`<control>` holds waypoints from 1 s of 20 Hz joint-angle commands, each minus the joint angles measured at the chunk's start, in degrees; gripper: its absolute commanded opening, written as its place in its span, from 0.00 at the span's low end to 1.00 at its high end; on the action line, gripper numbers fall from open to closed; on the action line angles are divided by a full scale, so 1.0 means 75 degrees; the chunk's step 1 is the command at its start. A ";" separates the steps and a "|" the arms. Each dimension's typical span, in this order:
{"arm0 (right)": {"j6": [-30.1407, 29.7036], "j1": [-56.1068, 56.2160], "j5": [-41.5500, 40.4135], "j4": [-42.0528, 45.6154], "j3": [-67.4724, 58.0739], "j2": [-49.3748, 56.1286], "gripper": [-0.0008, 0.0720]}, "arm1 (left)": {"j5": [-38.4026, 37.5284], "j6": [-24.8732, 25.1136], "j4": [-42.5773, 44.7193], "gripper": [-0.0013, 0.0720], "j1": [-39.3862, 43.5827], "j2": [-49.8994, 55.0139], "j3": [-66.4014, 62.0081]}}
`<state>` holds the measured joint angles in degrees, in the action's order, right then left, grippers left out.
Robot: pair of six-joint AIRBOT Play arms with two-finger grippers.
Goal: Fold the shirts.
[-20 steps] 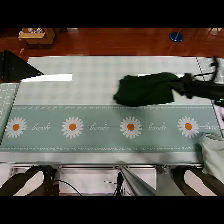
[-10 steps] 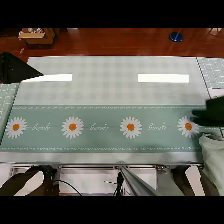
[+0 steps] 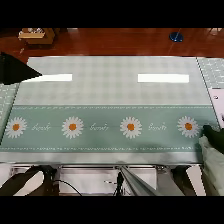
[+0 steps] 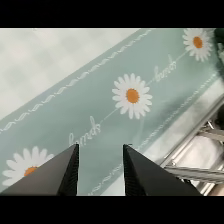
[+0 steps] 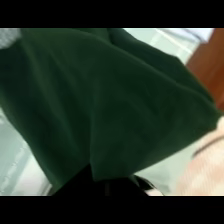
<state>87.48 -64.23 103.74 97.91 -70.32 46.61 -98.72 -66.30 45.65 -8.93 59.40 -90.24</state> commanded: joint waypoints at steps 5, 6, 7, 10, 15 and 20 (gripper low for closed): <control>-0.0012 -0.0055 0.0000 0.2833 0.2696 0.0009 0.03 | 0.0504 0.0152 0.1792 0.52 0.0003 0.0329 0.0000; -0.0017 -0.0055 -0.0090 0.3229 0.3089 0.0009 0.03 | 0.0507 0.0149 0.2043 0.52 0.0003 0.0411 0.0000; -0.0015 -0.0055 -0.0230 0.3637 0.3453 0.0009 0.03 | 0.0504 0.0149 0.2206 0.52 0.0003 0.0498 0.0000; -0.0090 -0.0058 -0.0804 0.4176 0.4132 0.0012 0.04 | 0.0507 0.0146 0.2261 0.52 0.0003 0.0731 0.0000; -0.0210 -0.0055 -0.1923 0.4529 0.4488 0.0012 0.69 | 0.0507 -0.0283 0.2261 0.52 0.0003 0.1055 0.0000; -0.0280 0.0245 -0.3783 0.2060 0.3756 0.0017 0.69 | 0.0545 -0.0280 0.2148 0.66 0.0012 0.1434 0.0000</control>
<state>86.17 -63.92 85.89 126.87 -39.09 46.72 -94.89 -67.99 62.35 -8.88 68.55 -90.24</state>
